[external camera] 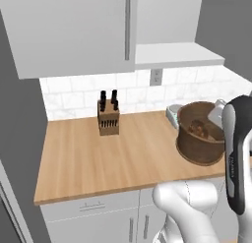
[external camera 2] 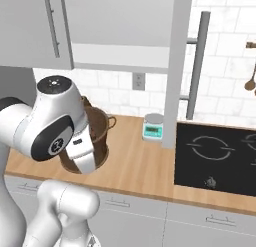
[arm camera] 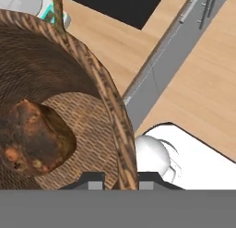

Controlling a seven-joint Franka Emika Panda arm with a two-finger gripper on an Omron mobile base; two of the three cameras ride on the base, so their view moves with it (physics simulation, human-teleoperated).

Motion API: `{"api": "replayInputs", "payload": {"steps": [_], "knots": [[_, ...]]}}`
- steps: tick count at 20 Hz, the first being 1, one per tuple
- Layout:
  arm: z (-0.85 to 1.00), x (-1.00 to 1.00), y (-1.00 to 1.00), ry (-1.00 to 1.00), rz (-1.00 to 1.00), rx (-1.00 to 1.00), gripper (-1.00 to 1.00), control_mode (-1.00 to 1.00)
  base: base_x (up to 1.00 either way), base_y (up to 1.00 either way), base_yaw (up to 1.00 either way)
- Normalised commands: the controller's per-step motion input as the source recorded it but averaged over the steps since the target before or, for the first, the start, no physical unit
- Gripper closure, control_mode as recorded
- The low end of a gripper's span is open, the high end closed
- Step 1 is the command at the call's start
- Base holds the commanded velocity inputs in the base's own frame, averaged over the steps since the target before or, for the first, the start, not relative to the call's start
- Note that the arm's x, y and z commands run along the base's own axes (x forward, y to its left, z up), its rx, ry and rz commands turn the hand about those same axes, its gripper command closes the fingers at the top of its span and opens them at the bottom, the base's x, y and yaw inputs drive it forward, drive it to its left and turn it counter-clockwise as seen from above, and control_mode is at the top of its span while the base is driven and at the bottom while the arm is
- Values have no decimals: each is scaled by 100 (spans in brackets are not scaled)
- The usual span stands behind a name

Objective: Open the cabinet, pick up the bread from the cabinet and place it in the basket. Then move the basket to the dining counter.

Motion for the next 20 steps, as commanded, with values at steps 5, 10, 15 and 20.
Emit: {"api": "replayInputs", "payload": {"steps": [5, 10, 15, 20], "knots": [[0, 0, 0, 0, 0, 0, 100, 100, -100, -5, -18], [0, 0, 0, 0, 0, 0, 100, 100, -100, -10, -1], [0, 0, 0, 0, 0, 0, 100, 100, -76, -20, -47], [0, 0, 0, 0, 0, 0, 100, 100, -5, 2, -94]]}}
